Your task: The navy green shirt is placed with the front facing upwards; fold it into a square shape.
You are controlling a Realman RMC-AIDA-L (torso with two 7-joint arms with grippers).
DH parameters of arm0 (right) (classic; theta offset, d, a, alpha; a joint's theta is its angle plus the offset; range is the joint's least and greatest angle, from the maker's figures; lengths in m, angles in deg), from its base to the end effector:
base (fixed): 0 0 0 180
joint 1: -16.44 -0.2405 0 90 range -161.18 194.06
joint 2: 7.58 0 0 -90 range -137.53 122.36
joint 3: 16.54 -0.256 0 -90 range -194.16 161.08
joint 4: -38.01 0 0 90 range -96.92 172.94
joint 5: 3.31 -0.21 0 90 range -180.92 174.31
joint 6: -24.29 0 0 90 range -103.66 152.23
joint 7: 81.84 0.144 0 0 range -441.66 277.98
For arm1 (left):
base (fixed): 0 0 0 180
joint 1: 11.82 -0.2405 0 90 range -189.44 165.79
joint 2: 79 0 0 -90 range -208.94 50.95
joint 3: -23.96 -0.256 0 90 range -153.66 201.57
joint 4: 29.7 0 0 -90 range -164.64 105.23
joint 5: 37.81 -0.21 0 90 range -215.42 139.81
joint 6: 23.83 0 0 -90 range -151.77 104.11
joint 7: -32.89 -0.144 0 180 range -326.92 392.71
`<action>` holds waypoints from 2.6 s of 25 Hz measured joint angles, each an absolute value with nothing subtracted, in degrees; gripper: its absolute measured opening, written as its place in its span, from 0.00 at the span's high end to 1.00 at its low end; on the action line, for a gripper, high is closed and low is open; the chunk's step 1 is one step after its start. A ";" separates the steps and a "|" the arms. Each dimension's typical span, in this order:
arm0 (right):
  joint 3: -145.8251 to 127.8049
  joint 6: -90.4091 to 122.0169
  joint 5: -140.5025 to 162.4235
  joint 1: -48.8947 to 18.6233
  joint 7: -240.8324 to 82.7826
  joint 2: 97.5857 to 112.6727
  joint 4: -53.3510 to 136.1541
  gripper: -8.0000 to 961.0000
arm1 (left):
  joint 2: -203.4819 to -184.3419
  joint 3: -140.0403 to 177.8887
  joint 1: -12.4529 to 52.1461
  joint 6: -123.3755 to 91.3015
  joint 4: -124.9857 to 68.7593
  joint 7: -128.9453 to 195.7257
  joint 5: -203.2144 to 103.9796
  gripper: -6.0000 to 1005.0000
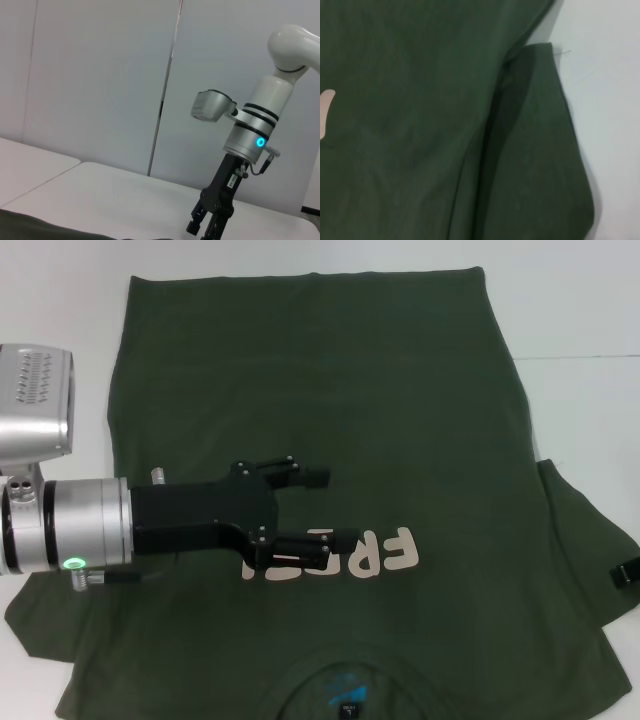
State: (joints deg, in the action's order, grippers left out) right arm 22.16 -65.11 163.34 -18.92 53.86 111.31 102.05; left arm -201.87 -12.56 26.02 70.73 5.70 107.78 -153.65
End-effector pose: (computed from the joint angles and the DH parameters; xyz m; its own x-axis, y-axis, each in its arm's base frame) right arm 0.3086 0.3496 0.0811 0.3966 -0.9171 -0.0409 -0.7767 -0.3115 -0.5475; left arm -0.2032 0.3376 -0.0273 0.7903 0.2212 0.5714 0.2915 -0.9560 -0.0331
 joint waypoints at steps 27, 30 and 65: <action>21.57 -62.00 162.73 -19.77 55.19 110.63 96.44 0.13 | -201.60 -12.69 26.57 70.12 5.72 107.78 -153.65 0.10; 21.32 -62.04 162.41 -19.77 55.25 110.30 96.00 0.19 | -201.60 -12.70 26.60 70.11 5.74 107.78 -153.65 0.10; 18.03 -55.02 162.53 -16.72 55.99 107.51 99.62 0.97 | -202.03 -12.34 26.41 70.13 5.73 107.78 -153.57 0.10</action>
State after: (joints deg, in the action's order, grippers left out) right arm 18.03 -55.02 162.53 -16.72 55.99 107.51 99.62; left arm -202.03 -12.34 26.41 70.13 5.73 107.78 -153.57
